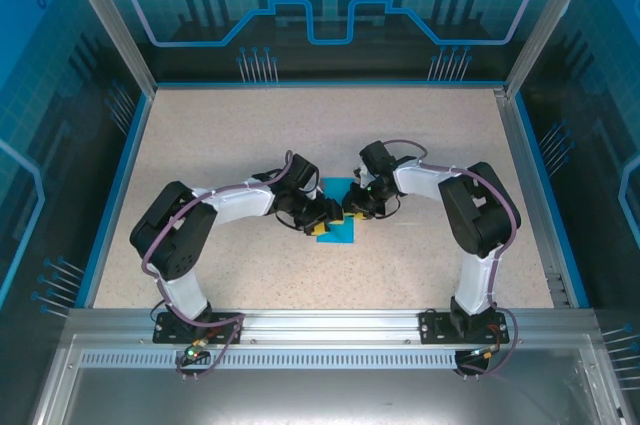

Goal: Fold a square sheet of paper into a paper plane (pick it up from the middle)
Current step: Fold the triangle a second time at the center of the table.

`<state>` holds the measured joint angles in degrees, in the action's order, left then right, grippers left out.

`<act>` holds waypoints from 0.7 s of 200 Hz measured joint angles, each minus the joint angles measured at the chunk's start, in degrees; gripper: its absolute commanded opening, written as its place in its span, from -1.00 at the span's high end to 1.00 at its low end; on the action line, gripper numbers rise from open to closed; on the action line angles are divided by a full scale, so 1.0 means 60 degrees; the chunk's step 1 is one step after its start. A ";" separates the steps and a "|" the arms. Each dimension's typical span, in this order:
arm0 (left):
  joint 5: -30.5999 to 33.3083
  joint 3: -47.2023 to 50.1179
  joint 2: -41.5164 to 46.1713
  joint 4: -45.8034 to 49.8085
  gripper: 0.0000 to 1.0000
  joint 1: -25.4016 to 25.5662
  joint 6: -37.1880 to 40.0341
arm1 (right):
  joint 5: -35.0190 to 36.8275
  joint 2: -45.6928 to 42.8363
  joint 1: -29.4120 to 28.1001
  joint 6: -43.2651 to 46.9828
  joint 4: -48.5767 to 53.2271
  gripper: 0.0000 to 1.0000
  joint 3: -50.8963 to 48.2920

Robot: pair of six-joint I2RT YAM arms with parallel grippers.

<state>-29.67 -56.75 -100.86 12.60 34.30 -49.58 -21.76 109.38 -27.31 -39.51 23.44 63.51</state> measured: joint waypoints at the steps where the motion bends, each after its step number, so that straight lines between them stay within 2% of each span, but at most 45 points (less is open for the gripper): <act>1: 0.0000 0.0000 0.0000 0.0000 0.05 0.0000 0.0000 | -0.0004 -0.0004 0.0000 0.0011 0.0000 0.55 0.0000; 72: 0.0000 -0.0470 -0.0109 -0.0364 0.05 0.0000 -0.0004 | -0.0066 0.0026 0.0062 0.0237 0.0087 0.69 0.0044; 108: 0.0000 -0.0525 -0.0459 -0.0521 0.05 0.0000 0.0000 | -0.0164 -0.0062 0.0127 0.0321 0.0011 0.56 -0.0015; 140: 0.0011 -0.0535 -0.0688 -0.0521 0.08 -0.0011 -0.0004 | -0.0091 -0.0962 0.0572 0.0412 -0.0084 0.39 -0.0754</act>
<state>-29.61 -59.96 -104.99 9.47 34.24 -49.60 -22.31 103.61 -23.88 -37.04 22.94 58.98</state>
